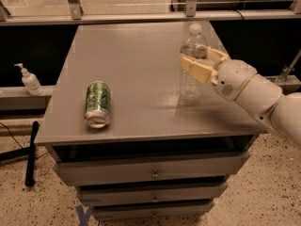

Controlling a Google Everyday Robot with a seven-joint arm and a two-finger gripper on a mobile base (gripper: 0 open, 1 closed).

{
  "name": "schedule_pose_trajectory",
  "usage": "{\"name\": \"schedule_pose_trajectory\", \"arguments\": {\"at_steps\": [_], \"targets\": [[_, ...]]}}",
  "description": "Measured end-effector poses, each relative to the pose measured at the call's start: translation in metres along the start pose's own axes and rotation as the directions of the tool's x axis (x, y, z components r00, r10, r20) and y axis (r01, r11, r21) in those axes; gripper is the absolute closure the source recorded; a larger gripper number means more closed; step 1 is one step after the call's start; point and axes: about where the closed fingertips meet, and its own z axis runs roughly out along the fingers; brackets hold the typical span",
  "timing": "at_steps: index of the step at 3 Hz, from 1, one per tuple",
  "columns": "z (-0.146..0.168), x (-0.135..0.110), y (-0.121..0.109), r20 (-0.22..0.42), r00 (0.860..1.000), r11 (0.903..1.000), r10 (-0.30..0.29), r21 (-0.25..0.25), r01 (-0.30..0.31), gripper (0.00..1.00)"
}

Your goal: Place water bottle upright

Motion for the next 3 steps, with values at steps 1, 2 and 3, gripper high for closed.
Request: {"name": "schedule_pose_trajectory", "arguments": {"at_steps": [1,2,3], "targets": [[-0.0013,0.0003,0.0014,-0.002,1.0,0.9995,-0.026,-0.02,0.026,1.0],[-0.0028,0.0026,0.0042,0.003,1.0,0.9992,-0.031,-0.025,0.031,1.0],[-0.0029,0.0027,0.0043,0.003,1.0,0.9992,-0.031,-0.025,0.031,1.0]]}}
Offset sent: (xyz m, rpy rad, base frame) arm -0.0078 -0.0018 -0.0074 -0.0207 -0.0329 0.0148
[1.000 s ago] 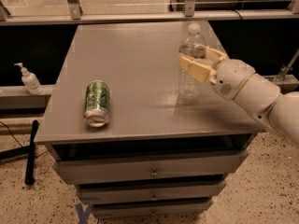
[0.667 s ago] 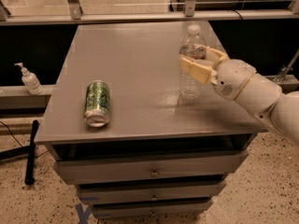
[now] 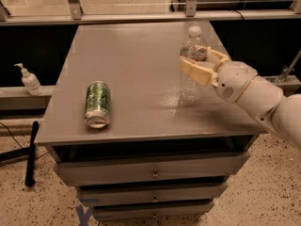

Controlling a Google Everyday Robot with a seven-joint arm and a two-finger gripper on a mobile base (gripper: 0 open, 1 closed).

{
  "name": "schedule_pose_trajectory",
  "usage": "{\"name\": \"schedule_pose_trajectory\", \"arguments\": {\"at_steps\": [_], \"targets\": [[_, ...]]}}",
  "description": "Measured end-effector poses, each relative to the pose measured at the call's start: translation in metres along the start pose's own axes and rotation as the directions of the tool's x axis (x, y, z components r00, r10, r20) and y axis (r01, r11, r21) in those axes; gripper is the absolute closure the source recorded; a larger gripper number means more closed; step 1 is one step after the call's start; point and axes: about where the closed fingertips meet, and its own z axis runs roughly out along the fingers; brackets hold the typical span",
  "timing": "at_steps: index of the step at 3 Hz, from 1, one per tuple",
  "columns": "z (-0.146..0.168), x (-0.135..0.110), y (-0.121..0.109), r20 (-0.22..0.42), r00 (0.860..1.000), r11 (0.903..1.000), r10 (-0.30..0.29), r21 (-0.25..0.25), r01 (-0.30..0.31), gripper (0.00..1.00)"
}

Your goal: Place water bottle upright

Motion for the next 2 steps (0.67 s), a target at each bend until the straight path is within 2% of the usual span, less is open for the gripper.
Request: {"name": "schedule_pose_trajectory", "arguments": {"at_steps": [1,2], "targets": [[-0.0015,0.0028,0.0027,0.011,1.0,1.0,-0.002,0.009,0.002,0.85],[-0.0038,0.006,0.0066,0.023,1.0,0.9998,-0.003,0.02,0.003,0.61]]}}
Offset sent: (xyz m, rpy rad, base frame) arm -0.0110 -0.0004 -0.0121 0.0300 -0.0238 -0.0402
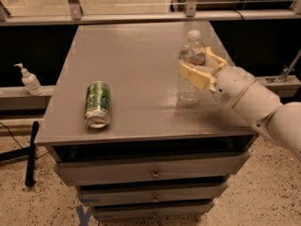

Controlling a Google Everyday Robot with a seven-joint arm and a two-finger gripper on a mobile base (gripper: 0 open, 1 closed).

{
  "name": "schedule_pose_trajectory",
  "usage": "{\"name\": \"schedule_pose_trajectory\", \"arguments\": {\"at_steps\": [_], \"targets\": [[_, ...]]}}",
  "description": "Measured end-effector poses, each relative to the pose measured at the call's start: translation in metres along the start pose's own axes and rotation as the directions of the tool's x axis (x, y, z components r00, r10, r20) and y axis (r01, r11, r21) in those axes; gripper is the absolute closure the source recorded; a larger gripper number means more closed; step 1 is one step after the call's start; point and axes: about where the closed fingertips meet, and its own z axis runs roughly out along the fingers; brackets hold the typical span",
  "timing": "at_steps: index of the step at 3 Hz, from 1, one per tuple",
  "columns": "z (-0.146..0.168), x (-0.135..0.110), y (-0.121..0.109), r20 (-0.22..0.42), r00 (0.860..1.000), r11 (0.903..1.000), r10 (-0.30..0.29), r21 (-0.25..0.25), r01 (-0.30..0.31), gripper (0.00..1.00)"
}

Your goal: Place water bottle upright

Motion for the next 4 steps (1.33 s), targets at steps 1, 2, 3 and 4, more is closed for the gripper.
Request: {"name": "schedule_pose_trajectory", "arguments": {"at_steps": [1,2,3,4], "targets": [[-0.0022,0.0011,0.0018,0.004,1.0,1.0,-0.003,0.006,0.003,0.38],[-0.0035,0.0012,0.0024,0.004,1.0,0.9999,-0.005,0.009,0.005,0.15],[-0.0047,0.0003,0.0023,0.002,1.0,0.9999,-0.008,0.011,0.008,0.0],[-0.0049,-0.0002,0.002,0.001,1.0,0.9999,-0.009,0.011,0.009,0.0]]}}
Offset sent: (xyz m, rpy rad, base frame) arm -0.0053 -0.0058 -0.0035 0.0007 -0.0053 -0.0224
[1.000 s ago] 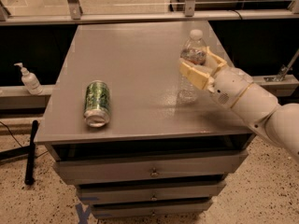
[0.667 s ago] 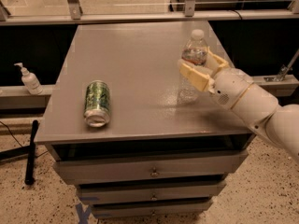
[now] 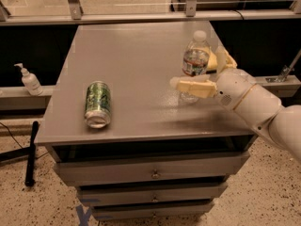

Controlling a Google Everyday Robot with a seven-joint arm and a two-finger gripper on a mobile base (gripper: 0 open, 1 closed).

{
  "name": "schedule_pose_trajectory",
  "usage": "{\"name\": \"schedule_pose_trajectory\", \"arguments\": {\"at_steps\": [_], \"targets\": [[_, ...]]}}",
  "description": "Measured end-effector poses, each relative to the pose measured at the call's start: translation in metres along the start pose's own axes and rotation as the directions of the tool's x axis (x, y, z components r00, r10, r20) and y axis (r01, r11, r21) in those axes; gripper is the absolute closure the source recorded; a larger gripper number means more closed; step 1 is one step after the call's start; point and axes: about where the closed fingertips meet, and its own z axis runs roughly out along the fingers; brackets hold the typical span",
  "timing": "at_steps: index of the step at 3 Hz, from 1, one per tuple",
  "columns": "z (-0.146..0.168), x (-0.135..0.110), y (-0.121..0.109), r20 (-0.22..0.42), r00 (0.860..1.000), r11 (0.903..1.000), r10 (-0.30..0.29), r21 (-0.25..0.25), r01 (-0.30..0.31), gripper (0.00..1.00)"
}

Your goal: Place water bottle upright

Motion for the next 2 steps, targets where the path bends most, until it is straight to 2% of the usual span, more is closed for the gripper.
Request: {"name": "schedule_pose_trajectory", "arguments": {"at_steps": [1,2], "targets": [[-0.011,-0.003,-0.001,-0.023,1.0,0.9999,-0.001,0.012,0.001,0.0],[-0.049,-0.015,-0.013,-0.082,0.997,0.9993,0.011,0.037,-0.008,0.0]]}}
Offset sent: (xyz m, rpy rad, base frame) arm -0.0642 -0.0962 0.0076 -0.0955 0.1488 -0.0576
